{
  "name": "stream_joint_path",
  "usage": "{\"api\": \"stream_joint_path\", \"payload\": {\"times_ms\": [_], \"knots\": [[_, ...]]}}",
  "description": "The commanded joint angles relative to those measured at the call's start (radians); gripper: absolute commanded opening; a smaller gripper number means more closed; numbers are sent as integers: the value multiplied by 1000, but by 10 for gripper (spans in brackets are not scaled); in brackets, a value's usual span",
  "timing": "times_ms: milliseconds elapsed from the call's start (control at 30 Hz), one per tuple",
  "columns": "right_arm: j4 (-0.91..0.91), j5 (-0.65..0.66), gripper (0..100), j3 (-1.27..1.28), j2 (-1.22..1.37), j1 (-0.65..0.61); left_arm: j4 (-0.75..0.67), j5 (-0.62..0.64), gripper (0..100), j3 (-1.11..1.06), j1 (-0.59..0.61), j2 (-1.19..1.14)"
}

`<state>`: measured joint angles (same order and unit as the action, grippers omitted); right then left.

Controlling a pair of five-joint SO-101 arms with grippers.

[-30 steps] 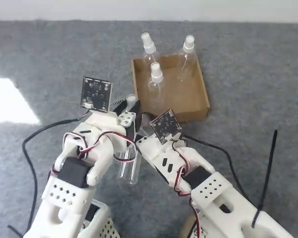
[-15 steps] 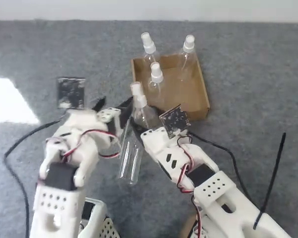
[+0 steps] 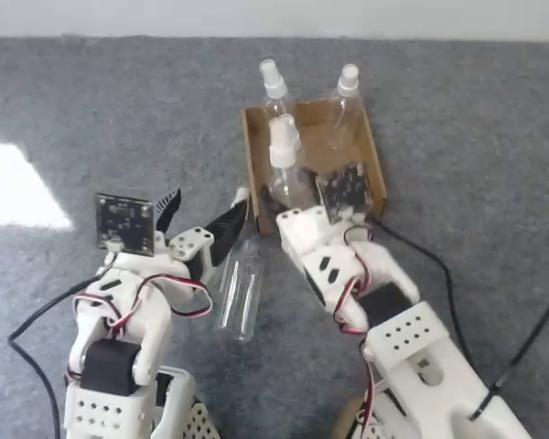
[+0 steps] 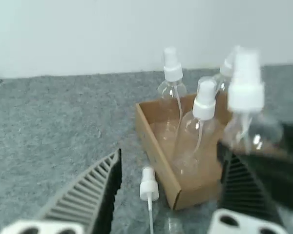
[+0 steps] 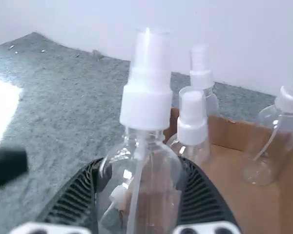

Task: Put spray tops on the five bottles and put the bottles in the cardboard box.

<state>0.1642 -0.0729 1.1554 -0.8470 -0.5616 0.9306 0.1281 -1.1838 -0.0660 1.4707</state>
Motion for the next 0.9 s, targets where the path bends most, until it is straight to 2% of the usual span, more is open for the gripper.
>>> {"api": "stream_joint_path", "payload": {"times_ms": [0, 133, 300, 467, 600, 700, 867], "knots": [[177, -11, 6, -226, -31, 22, 2, -91, 305, -33, 3, 23], [272, -11, 6, -370, 35, 16, 35, -120, 306, -56, -23, 25], [300, -11, 6, -539, 266, -7, 84, -117, 308, -54, -117, 25], [320, -12, 6, -649, 438, -56, 83, -115, 308, -56, -126, 25], [354, -12, 6, -664, 444, -88, 78, -80, 308, -58, -124, 25], [472, -15, 6, -681, 414, -117, 68, -77, 308, -71, -124, 25], [645, -15, 6, -729, 349, -148, -26, -83, 308, -137, -121, 25]]}}
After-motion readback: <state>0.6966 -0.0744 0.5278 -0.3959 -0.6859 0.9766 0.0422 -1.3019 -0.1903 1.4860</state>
